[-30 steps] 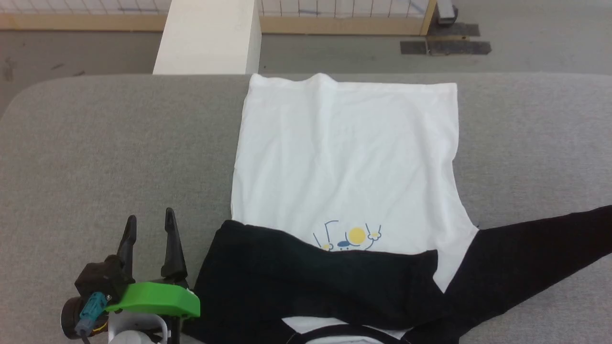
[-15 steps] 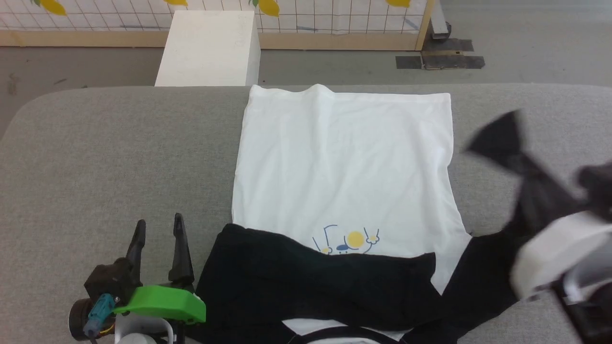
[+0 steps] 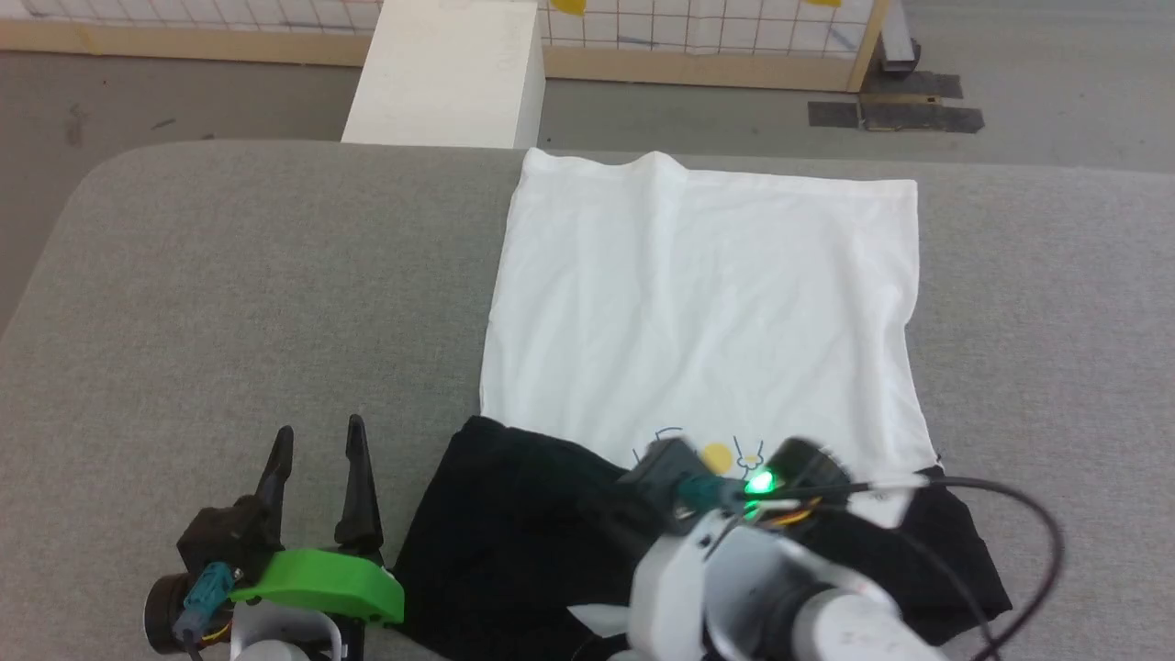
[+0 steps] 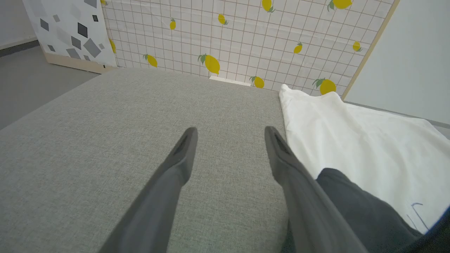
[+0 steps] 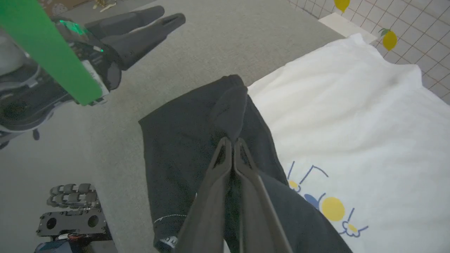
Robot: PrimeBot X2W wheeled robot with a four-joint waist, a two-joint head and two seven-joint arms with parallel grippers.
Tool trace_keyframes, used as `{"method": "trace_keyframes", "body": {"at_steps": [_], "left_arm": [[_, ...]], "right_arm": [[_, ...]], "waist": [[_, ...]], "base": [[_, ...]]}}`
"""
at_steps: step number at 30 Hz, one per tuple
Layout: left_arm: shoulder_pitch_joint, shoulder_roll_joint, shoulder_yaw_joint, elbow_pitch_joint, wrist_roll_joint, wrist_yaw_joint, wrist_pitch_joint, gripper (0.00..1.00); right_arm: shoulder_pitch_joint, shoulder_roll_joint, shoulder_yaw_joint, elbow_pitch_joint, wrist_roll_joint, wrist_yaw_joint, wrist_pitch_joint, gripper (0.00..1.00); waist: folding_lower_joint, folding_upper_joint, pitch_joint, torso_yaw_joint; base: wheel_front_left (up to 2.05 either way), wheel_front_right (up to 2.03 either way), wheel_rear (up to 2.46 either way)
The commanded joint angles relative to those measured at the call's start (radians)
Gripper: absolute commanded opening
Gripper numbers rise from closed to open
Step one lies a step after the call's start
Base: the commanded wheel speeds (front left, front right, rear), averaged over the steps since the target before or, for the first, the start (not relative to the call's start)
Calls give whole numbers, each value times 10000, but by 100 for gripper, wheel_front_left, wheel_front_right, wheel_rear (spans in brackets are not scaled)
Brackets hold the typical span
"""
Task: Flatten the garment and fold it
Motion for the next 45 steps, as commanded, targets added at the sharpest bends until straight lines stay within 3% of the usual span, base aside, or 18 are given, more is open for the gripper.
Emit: {"method": "trace_keyframes", "body": {"at_steps": [1,9,10,11,17,22,32,40,45], "left_arm": [[-227,41,16,4,-108,-47,-45,100],[-212,-4,-26,-51,-129,28,-46,100],[-214,-8,-51,-49,-119,35,-46,100],[-198,-12,-79,-51,-113,49,-46,100],[-321,134,-229,-91,-39,1,81,100],[-1152,536,-380,-196,-55,-302,722,100],[-5118,2218,-984,310,-496,-1033,3139,100],[-8113,4164,-2101,1080,-1495,-1118,5938,100],[-9370,4699,-2116,1619,-2172,-1079,7797,100]], "right_arm": [[-215,85,264,434,149,-15,-189,0],[-691,315,1571,2984,959,-15,-657,0],[-765,323,1645,3137,1021,-15,-780,45],[-789,337,1646,3225,1133,-15,-890,100],[-657,509,435,2732,1710,-15,-2372,100],[-249,595,-1296,1656,1091,-15,-3626,100],[338,689,-4038,6,-599,-15,-5318,100],[-29,702,-4364,-40,-144,-15,-6405,100],[-303,703,-4350,-88,43,-15,-6691,100]], "waist": [[1,0,101,109],[1,0,248,193],[1,0,254,181],[1,0,253,155],[1,0,248,-172],[1,0,543,-675],[1,0,2224,-2014],[1,0,3713,-3187],[1,0,4441,-3675]], "base": [[0,0,0],[0,0,0],[0,0,0],[0,0,0],[0,0,0],[0,0,0],[0,0,0],[0,0,0],[0,0,0]]}}
